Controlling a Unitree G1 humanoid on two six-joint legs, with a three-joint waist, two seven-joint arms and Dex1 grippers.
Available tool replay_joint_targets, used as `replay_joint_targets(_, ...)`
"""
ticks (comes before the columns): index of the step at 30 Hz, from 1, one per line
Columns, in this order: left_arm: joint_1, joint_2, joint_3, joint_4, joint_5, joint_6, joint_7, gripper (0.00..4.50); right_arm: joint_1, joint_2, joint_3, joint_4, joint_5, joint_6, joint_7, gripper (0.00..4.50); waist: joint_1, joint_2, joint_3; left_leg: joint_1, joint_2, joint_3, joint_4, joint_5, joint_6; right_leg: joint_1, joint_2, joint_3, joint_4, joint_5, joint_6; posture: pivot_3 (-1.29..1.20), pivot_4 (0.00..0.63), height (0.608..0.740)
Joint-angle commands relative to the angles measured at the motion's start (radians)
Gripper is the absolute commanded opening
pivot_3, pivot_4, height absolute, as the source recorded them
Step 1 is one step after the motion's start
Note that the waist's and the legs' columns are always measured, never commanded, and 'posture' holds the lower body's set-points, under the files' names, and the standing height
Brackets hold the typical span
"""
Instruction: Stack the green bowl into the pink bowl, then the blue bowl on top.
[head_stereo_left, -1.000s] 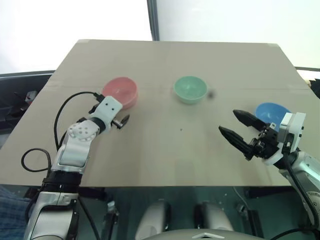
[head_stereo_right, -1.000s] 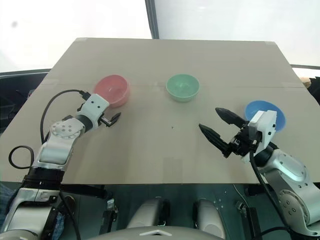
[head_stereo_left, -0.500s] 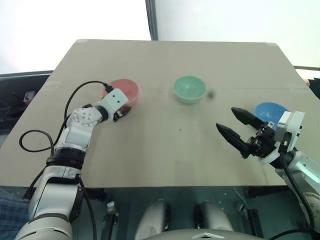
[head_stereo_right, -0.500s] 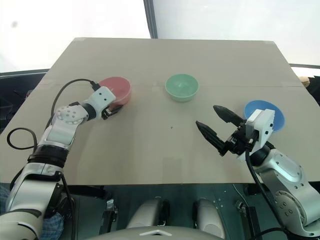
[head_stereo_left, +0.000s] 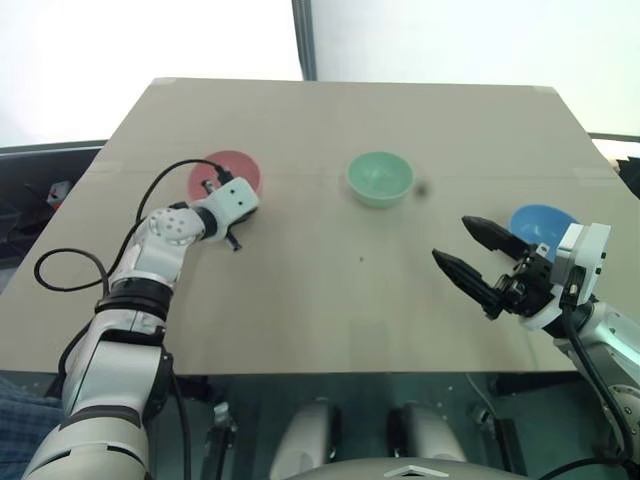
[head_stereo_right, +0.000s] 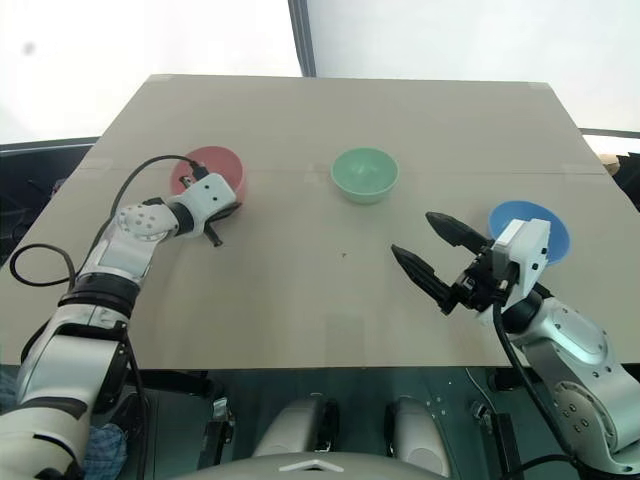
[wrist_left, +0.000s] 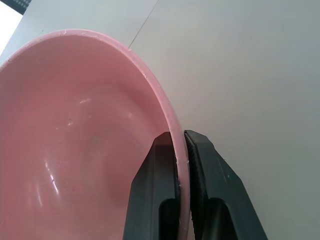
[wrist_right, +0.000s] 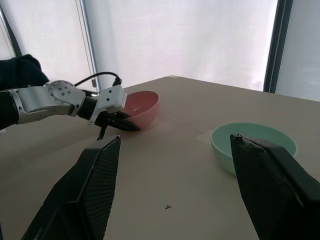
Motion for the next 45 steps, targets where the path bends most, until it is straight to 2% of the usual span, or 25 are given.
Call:
replay_joint_targets(1, -0.019, -0.030, -0.010, -0.103, -0.045, -0.089, -0.077, 0.14, 0.006, -0.013, -0.027, -0.037, 0.013, -0.012, 0.009, 3.70, 0.001, 0.000, 0.000, 0.000, 0.000, 0.000, 0.000, 0.000, 0.000, 0.000, 0.000, 0.000, 0.000, 0.000, 0.000, 0.00, 0.150, 0.740)
replay_joint_targets(4, 0.010, -0.056, -0.050, -0.233, -0.110, -0.176, -0.230, 0.14, 0.007, -0.016, -0.028, -0.037, 0.012, -0.012, 0.007, 3.70, 0.001, -0.001, 0.000, -0.001, 0.000, 0.000, 0.001, 0.000, 0.000, 0.000, 0.000, 0.000, 0.000, 0.000, 0.000, 0.00, 0.150, 0.740)
replay_joint_targets(6, 0.051, -0.037, -0.107, -0.364, -0.182, -0.216, -0.413, 0.14, 0.007, -0.019, -0.029, -0.038, 0.013, -0.011, 0.005, 3.70, -0.002, 0.000, 0.000, -0.001, 0.000, 0.000, 0.001, 0.001, -0.002, 0.000, 0.000, 0.000, -0.001, 0.000, 0.000, 0.00, 0.150, 0.740)
replay_joint_targets(10, 0.105, 0.023, -0.176, -0.574, -0.302, -0.224, -0.662, 0.14, 0.012, -0.026, -0.035, -0.042, 0.014, -0.009, 0.005, 3.70, -0.016, 0.000, 0.000, -0.001, 0.001, 0.001, 0.000, 0.002, -0.004, 0.000, 0.000, 0.001, -0.001, 0.000, 0.000, 0.00, 0.150, 0.740)
replay_joint_targets(13, 0.112, 0.061, -0.202, -0.637, -0.306, -0.188, -0.737, 0.14, 0.015, -0.029, -0.040, -0.043, 0.012, -0.011, 0.004, 3.70, -0.016, 0.001, 0.000, 0.000, 0.001, 0.000, 0.000, 0.002, -0.003, 0.000, 0.001, 0.001, 0.000, 0.000, -0.001, 0.00, 0.150, 0.740)
replay_joint_targets(16, 0.104, 0.075, -0.216, -0.614, -0.253, -0.227, -0.745, 0.14, 0.017, -0.030, -0.041, -0.045, 0.011, -0.012, -0.001, 3.70, -0.014, 0.001, 0.000, 0.002, 0.001, 0.000, 0.002, 0.000, 0.000, 0.002, 0.001, 0.001, 0.002, 0.000, 0.000, 0.00, 0.150, 0.740)
replay_joint_targets(18, 0.099, 0.065, -0.209, -0.591, -0.225, -0.256, -0.716, 0.90, 0.021, -0.028, -0.040, -0.046, 0.007, -0.014, -0.002, 3.70, -0.011, 0.001, 0.000, 0.002, 0.001, 0.000, 0.002, 0.000, 0.001, 0.002, 0.001, 0.001, 0.002, 0.000, 0.000, 0.00, 0.150, 0.740)
replay_joint_targets(19, 0.100, 0.058, -0.203, -0.588, -0.229, -0.258, -0.709, 1.04, 0.024, -0.028, -0.039, -0.046, 0.004, -0.015, -0.002, 3.70, -0.009, 0.001, 0.000, 0.002, 0.001, 0.000, 0.003, 0.000, 0.001, 0.002, 0.002, 0.001, 0.002, 0.000, 0.000, 0.00, 0.150, 0.740)
replay_joint_targets(26, 0.088, 0.009, -0.163, -0.536, -0.202, -0.333, -0.585, 4.01, 0.035, -0.023, -0.039, -0.042, -0.002, -0.023, 0.003, 3.70, -0.002, 0.001, 0.000, 0.001, 0.000, 0.001, 0.003, 0.000, 0.001, 0.002, 0.003, 0.000, 0.001, 0.000, 0.000, 0.00, 0.150, 0.740)
replay_joint_targets(27, 0.092, 0.002, -0.155, -0.543, -0.231, -0.299, -0.586, 4.41, 0.036, -0.024, -0.039, -0.041, -0.001, -0.023, 0.004, 3.70, -0.002, 0.000, 0.000, 0.001, 0.000, 0.000, 0.004, 0.000, 0.001, 0.002, 0.003, 0.000, 0.002, 0.000, 0.000, 0.00, 0.150, 0.740)
replay_joint_targets(28, 0.104, 0.000, -0.142, -0.570, -0.282, -0.220, -0.598, 4.47, 0.038, -0.024, -0.040, -0.041, 0.001, -0.022, 0.005, 3.70, -0.002, 0.000, 0.000, 0.001, 0.001, 0.000, 0.004, 0.000, 0.001, 0.002, 0.003, 0.000, 0.002, 0.000, 0.000, 0.00, 0.150, 0.740)
replay_joint_targets(32, 0.160, 0.006, -0.004, -0.713, -0.630, 0.302, -0.577, 4.47, 0.044, -0.031, -0.043, -0.038, 0.002, -0.017, 0.009, 3.70, -0.009, 0.001, 0.000, 0.001, 0.001, 0.000, 0.004, 0.000, 0.001, 0.002, 0.004, 0.000, 0.003, 0.000, 0.000, 0.00, 0.150, 0.740)
replay_joint_targets(35, 0.197, 0.010, 0.111, -0.761, -0.774, 0.526, -0.495, 4.47, 0.036, -0.050, -0.040, -0.020, -0.019, 0.014, -0.009, 3.70, -0.015, 0.001, 0.000, 0.001, 0.002, 0.000, 0.004, 0.000, 0.001, 0.002, 0.004, 0.000, 0.003, 0.000, 0.001, 0.00, 0.150, 0.740)
replay_joint_targets(39, 0.282, 0.018, 0.276, -0.811, -0.891, 0.693, -0.364, 4.47, -0.040, -0.075, -0.030, 0.048, -0.097, 0.062, -0.076, 3.70, -0.023, 0.001, 0.000, 0.002, 0.002, 0.000, 0.006, 0.000, 0.001, 0.003, 0.004, 0.000, 0.003, 0.000, 0.001, 0.00, 0.150, 0.740)
replay_joint_targets(42, 0.366, 0.034, 0.357, -0.863, -0.899, 0.712, -0.304, 4.47, -0.161, -0.093, 0.005, 0.114, -0.151, 0.135, -0.132, 3.70, -0.029, 0.001, 0.001, 0.004, 0.002, 0.001, 0.005, 0.000, 0.001, 0.004, 0.004, 0.002, 0.004, 0.000, 0.001, 0.00, 0.150, 0.740)
replay_joint_targets(45, 0.407, 0.024, 0.430, -0.896, -0.931, 0.732, -0.243, 4.47, -0.311, -0.139, 0.107, 0.212, -0.233, 0.219, -0.122, 3.70, -0.022, 0.001, 0.001, 0.005, 0.002, 0.000, 0.005, 0.002, -0.004, 0.003, 0.004, 0.001, 0.005, 0.000, 0.000, 0.00, 0.150, 0.740)
